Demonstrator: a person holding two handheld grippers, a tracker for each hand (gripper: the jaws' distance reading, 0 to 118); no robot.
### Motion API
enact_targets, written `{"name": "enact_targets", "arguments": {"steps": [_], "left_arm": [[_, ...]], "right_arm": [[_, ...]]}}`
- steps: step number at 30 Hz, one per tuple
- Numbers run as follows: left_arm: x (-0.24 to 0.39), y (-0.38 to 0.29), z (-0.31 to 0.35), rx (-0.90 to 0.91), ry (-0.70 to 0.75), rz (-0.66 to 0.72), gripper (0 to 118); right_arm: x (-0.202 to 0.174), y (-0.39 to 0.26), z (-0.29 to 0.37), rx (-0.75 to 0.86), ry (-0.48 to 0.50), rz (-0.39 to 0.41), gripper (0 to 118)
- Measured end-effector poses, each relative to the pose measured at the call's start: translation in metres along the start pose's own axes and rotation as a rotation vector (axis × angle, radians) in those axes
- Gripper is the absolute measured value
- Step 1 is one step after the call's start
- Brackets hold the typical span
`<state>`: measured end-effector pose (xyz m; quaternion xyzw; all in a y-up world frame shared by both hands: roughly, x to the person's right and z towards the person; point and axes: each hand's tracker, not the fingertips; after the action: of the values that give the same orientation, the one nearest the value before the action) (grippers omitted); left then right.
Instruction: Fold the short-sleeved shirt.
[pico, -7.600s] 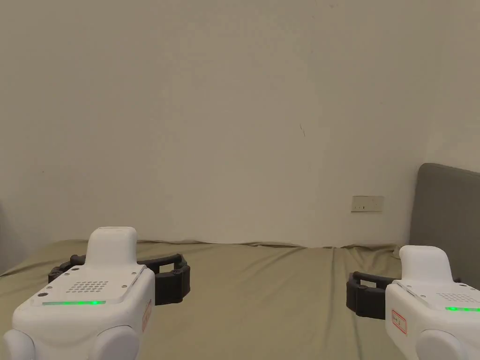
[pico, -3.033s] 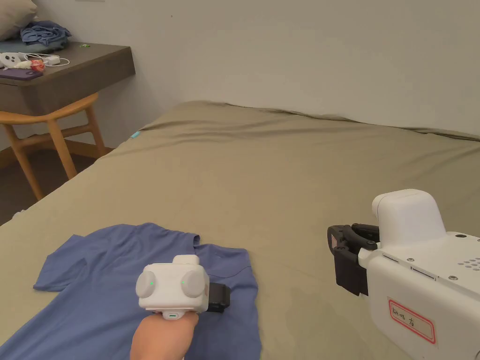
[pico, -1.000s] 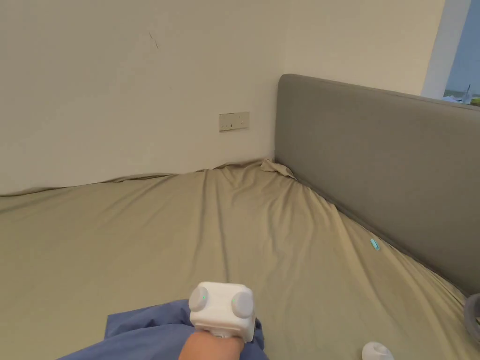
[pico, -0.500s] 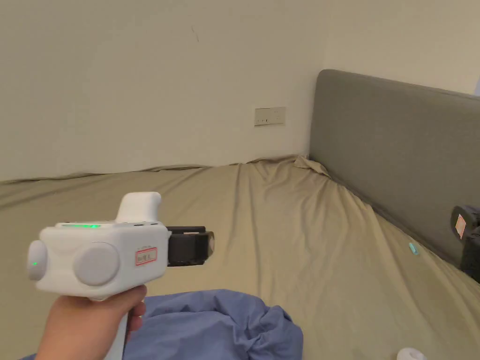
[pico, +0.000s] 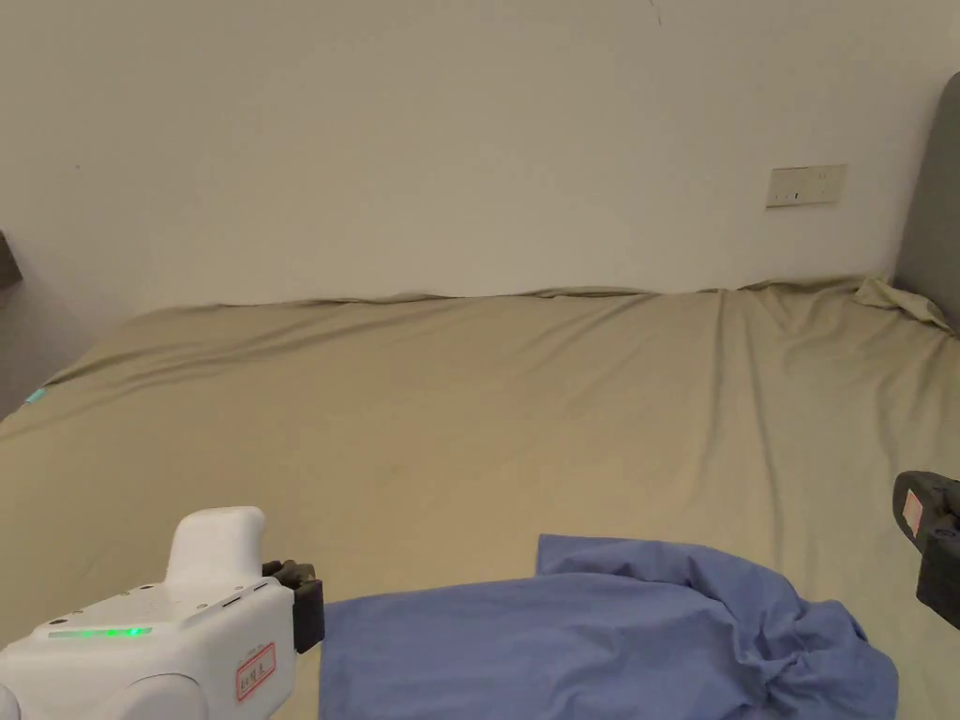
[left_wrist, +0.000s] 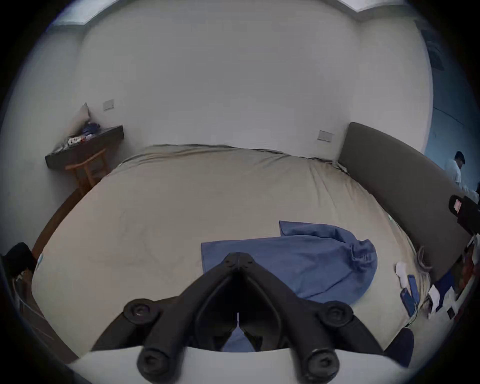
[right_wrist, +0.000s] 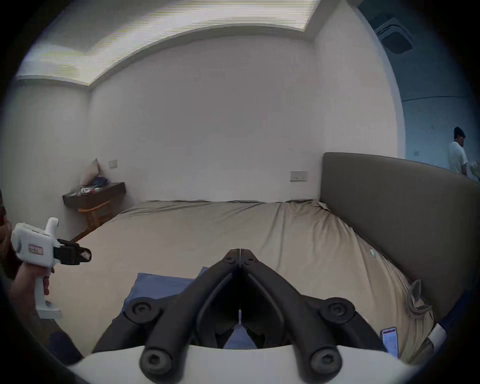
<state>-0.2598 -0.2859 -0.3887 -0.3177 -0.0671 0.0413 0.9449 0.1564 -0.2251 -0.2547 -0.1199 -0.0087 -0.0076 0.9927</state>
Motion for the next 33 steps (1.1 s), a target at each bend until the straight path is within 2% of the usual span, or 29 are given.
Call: {"name": "enact_targets", "arguments": {"steps": [3, 9, 15, 16, 17, 18, 19, 20, 24, 26, 28, 29, 30, 31, 32, 33], "left_arm": [[0.011, -0.007, -0.012, 0.015, 0.013, -0.031, 0], [0.005, -0.020, -0.083, -0.069, 0.020, -0.049, 0], [-0.009, -0.023, -0.161, -0.153, 0.089, -0.054, 0], [-0.013, -0.023, -0.182, -0.202, 0.101, -0.063, 12], [-0.015, -0.025, -0.201, -0.253, 0.098, -0.066, 61], [-0.020, -0.027, -0.226, -0.322, 0.115, -0.057, 118], [-0.027, -0.033, -0.245, -0.416, 0.119, -0.065, 118], [-0.033, -0.034, -0.261, -0.350, 0.124, -0.057, 118], [-0.050, -0.061, -0.319, -0.427, 0.171, -0.033, 118], [-0.032, -0.065, -0.295, -0.433, 0.187, -0.042, 118], [-0.028, -0.065, -0.281, -0.345, 0.180, -0.039, 118], [-0.030, -0.066, -0.286, -0.373, 0.185, -0.046, 115], [-0.028, -0.065, -0.282, -0.363, 0.184, -0.052, 99], [-0.025, -0.062, -0.276, -0.350, 0.167, -0.057, 77], [-0.019, -0.058, -0.268, -0.308, 0.198, -0.093, 48], [-0.025, -0.063, -0.282, -0.310, 0.213, -0.121, 5]], "right_arm": [[-0.003, -0.002, -0.012, -0.007, 0.006, 0.017, 2], [0.001, -0.012, -0.047, -0.049, -0.009, 0.010, 2], [0.001, -0.022, -0.091, -0.102, -0.035, 0.045, 2], [-0.002, -0.024, -0.098, -0.112, -0.032, 0.045, 2], [-0.003, -0.026, -0.103, -0.123, -0.028, 0.045, 2], [-0.003, -0.029, -0.109, -0.137, -0.019, 0.044, 2], [-0.004, -0.031, -0.113, -0.147, -0.015, 0.043, 2], [-0.004, -0.034, -0.116, -0.156, -0.015, 0.044, 2], [-0.003, -0.046, -0.128, -0.200, -0.026, 0.054, 2], [-0.002, -0.050, -0.133, -0.223, -0.027, 0.055, 2], [-0.003, -0.054, -0.136, -0.242, -0.034, 0.057, 2], [-0.003, -0.056, -0.138, -0.248, -0.038, 0.061, 2], [-0.004, -0.058, -0.139, -0.253, -0.042, 0.065, 2], [-0.004, -0.060, -0.140, -0.260, -0.048, 0.070, 2], [-0.003, -0.064, -0.142, -0.269, -0.056, 0.077, 2], [-0.002, -0.066, -0.144, -0.279, -0.070, 0.084, 2]]}}
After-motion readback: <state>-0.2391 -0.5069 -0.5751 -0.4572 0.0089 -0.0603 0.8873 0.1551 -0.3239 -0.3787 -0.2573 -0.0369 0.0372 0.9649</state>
